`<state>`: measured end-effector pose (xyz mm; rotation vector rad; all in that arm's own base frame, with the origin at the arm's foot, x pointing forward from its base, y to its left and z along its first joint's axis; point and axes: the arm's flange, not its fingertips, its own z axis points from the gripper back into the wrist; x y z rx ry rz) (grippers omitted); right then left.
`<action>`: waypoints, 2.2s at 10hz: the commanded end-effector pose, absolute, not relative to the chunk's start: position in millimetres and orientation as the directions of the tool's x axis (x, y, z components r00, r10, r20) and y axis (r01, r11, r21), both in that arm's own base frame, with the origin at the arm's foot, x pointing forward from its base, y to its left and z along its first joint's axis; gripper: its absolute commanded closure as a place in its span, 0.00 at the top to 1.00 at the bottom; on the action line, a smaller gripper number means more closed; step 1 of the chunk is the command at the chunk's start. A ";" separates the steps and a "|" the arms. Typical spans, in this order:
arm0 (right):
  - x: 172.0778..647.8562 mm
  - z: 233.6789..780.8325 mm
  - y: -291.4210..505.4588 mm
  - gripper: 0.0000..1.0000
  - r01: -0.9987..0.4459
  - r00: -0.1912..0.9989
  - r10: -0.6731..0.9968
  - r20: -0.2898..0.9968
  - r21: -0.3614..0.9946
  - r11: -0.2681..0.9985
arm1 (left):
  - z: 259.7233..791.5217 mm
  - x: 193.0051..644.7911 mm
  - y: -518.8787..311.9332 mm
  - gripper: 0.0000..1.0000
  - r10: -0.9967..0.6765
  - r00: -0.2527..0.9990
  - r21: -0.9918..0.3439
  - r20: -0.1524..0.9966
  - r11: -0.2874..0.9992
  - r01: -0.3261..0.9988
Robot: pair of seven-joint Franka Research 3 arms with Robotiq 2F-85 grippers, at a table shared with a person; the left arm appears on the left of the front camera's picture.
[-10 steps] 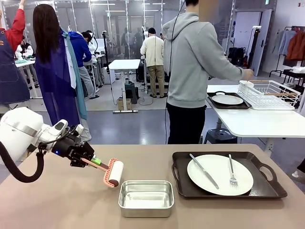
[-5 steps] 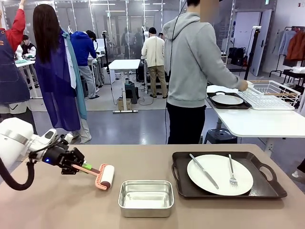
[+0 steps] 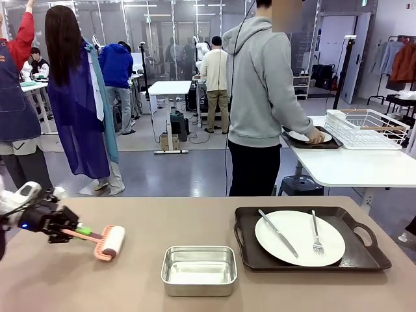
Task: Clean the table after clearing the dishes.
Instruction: When the left (or right) Handle tray is removed, use the left hand (or right hand) to clean the left (or right) side of the table with the Lint Roller, then place the Lint Roller back on top of the Airtight Container.
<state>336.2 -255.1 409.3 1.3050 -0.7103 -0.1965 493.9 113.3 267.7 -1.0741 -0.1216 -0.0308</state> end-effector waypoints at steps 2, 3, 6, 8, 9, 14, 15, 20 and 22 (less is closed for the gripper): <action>335.9 412.9 -254.1 1.00 -0.252 0.774 -0.517 0.366 0.927 0.278 | 242.7 483.3 194.4 0.21 -0.008 0.980 -0.797 0.200 0.581 0.167; 335.9 412.9 -254.1 1.00 -0.252 0.774 -0.517 0.366 0.927 0.278 | 247.1 477.1 213.4 0.21 -0.012 0.979 -0.790 0.205 0.588 0.173; 335.9 412.9 -254.1 1.00 -0.252 0.774 -0.517 0.366 0.927 0.278 | 265.1 458.2 263.9 0.21 -0.013 0.981 -0.752 0.194 0.640 0.157; 335.9 412.9 -254.1 1.00 -0.252 0.774 -0.517 0.366 0.927 0.278 | 286.2 440.4 280.6 0.21 -0.001 0.982 -0.738 0.190 0.660 0.144; 335.9 412.9 -254.1 1.00 -0.252 0.774 -0.517 0.366 0.927 0.278 | 300.2 427.2 282.7 0.21 -0.010 0.982 -0.743 0.188 0.653 0.149; 335.9 412.9 -254.1 1.00 -0.252 0.774 -0.517 0.366 0.927 0.278 | 388.4 336.0 248.4 0.21 0.013 0.942 -0.717 0.335 0.653 0.246; 335.9 412.9 -254.1 1.00 -0.252 0.774 -0.517 0.366 0.927 0.278 | 397.0 320.9 242.5 0.21 0.071 0.916 -0.729 0.395 0.631 0.266; 335.9 412.9 -254.1 1.00 -0.252 0.774 -0.517 0.366 0.927 0.278 | 377.8 357.9 261.0 0.21 -0.016 0.957 -0.731 0.289 0.641 0.232; 335.9 412.9 -254.1 1.00 -0.252 0.774 -0.517 0.366 0.927 0.278 | 377.8 357.9 261.0 0.21 -0.016 0.957 -0.731 0.289 0.641 0.232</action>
